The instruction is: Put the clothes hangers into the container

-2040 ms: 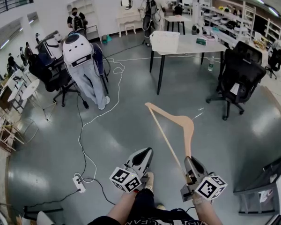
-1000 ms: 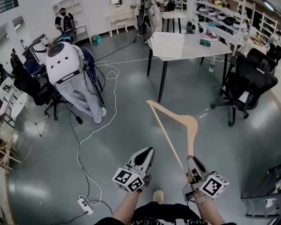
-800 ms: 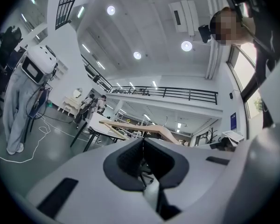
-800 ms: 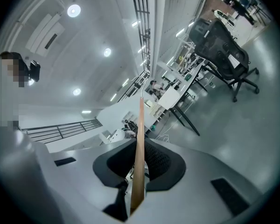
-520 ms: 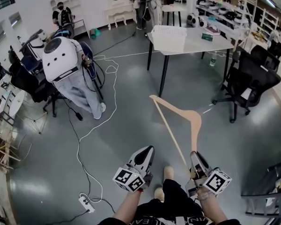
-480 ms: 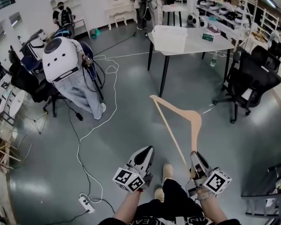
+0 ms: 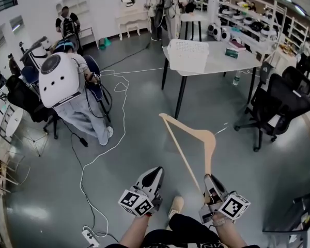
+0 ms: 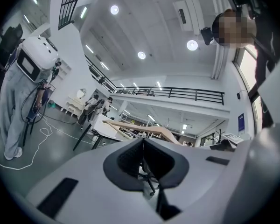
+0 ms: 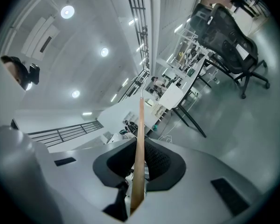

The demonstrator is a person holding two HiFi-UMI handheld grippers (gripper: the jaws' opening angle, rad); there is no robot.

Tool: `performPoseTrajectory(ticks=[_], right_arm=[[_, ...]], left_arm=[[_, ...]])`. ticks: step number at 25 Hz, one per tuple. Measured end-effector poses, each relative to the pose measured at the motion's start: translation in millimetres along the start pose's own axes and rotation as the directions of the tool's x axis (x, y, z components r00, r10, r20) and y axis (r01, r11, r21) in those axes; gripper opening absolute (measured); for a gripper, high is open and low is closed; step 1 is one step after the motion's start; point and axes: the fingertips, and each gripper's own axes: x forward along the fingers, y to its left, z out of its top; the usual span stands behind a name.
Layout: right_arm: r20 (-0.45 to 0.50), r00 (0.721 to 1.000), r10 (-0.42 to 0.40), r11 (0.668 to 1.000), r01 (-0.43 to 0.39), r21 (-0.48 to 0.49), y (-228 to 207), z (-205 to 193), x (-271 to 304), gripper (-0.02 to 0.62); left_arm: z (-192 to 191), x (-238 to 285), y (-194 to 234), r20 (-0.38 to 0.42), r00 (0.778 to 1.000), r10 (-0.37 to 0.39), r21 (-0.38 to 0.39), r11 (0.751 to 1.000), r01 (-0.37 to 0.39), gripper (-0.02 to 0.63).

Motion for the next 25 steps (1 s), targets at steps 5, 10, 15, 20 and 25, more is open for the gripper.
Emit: performPoseTrajectory(ticks=[5, 10, 15, 20, 25], right_arm=[[0.015, 1.0, 0.014, 1.0, -0.014, 0.007, -14.3, 36.2, 51.0, 0.066], [0.021, 0.999, 0.039, 0.999, -0.039, 0.005, -26.4, 66.4, 93.3, 0.066], [-0.004, 0.999, 0.032, 0.999, -0.032, 0.002, -51.0, 82.6, 124.1, 0.064], [-0.01, 0.999, 0.032, 0.999, -0.031, 0.018, -63.7, 96.4, 145.6, 0.064], [-0.017, 0.999, 0.04, 0.999, -0.039, 0.03, -68.4, 103.7, 170.3, 0.066]], left_arm=[[20.1, 53.4, 31.9, 0.019, 1.0, -0.001, 0.009, 1.0, 0.001, 0.009], [32.6, 104.1, 58.4, 0.019, 1.0, 0.0, 0.021, 1.0, 0.0, 0.009], [34.2, 148.7, 78.0, 0.023, 1.0, -0.011, 0.018, 1.0, 0.01, 0.009], [32.8, 172.3, 89.1, 0.009, 1.0, -0.014, 0.007, 1.0, 0.014, 0.009], [40.6, 188.7, 110.4, 0.004, 1.0, 0.006, -0.002, 1.0, -0.006, 0.009]])
